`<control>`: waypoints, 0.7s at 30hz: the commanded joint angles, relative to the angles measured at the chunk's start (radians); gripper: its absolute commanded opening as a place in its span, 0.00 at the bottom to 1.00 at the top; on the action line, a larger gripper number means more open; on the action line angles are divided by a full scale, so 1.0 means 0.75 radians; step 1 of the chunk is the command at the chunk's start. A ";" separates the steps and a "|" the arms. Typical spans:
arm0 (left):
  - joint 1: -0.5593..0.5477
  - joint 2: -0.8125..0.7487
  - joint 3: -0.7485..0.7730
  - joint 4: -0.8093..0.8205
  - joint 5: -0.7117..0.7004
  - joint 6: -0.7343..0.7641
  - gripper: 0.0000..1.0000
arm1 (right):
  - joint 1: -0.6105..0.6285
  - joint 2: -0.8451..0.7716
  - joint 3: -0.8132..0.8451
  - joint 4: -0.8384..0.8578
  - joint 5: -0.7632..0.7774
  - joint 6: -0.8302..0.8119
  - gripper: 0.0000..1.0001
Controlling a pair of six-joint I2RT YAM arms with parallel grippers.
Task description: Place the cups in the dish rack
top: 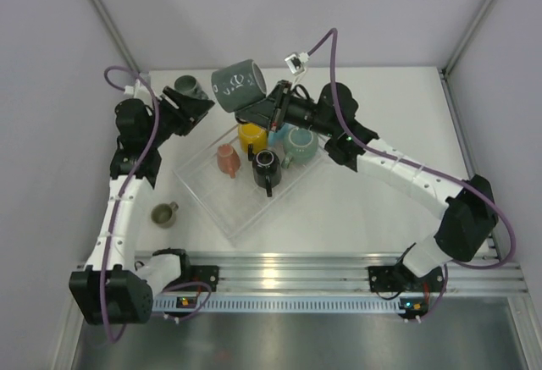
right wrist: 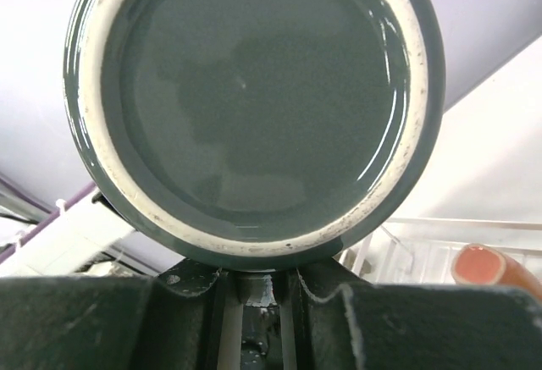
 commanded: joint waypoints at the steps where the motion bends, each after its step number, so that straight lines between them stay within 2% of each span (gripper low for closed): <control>1: 0.013 0.002 0.151 -0.303 -0.208 0.204 0.54 | 0.022 -0.121 0.033 0.033 0.048 -0.106 0.00; 3: 0.015 0.031 0.256 -0.449 -0.408 0.296 0.54 | 0.026 -0.125 0.041 -0.067 0.088 -0.143 0.00; 5: 0.025 0.053 0.360 -0.612 -0.517 0.357 0.55 | 0.046 -0.130 0.057 -0.147 0.129 -0.215 0.00; 6: 0.030 0.071 0.385 -0.649 -0.607 0.374 0.55 | 0.065 -0.127 0.089 -0.251 0.178 -0.239 0.00; 10: 0.046 0.045 0.469 -0.732 -0.762 0.425 0.58 | 0.138 -0.072 0.180 -0.472 0.321 -0.378 0.00; 13: 0.046 0.002 0.524 -0.750 -0.824 0.441 0.64 | 0.218 -0.021 0.251 -0.595 0.475 -0.462 0.00; 16: 0.046 -0.018 0.591 -0.797 -0.841 0.456 0.65 | 0.290 0.042 0.300 -0.692 0.579 -0.497 0.00; 21: 0.044 -0.088 0.618 -0.799 -0.753 0.474 0.66 | 0.396 0.130 0.353 -0.751 0.716 -0.524 0.00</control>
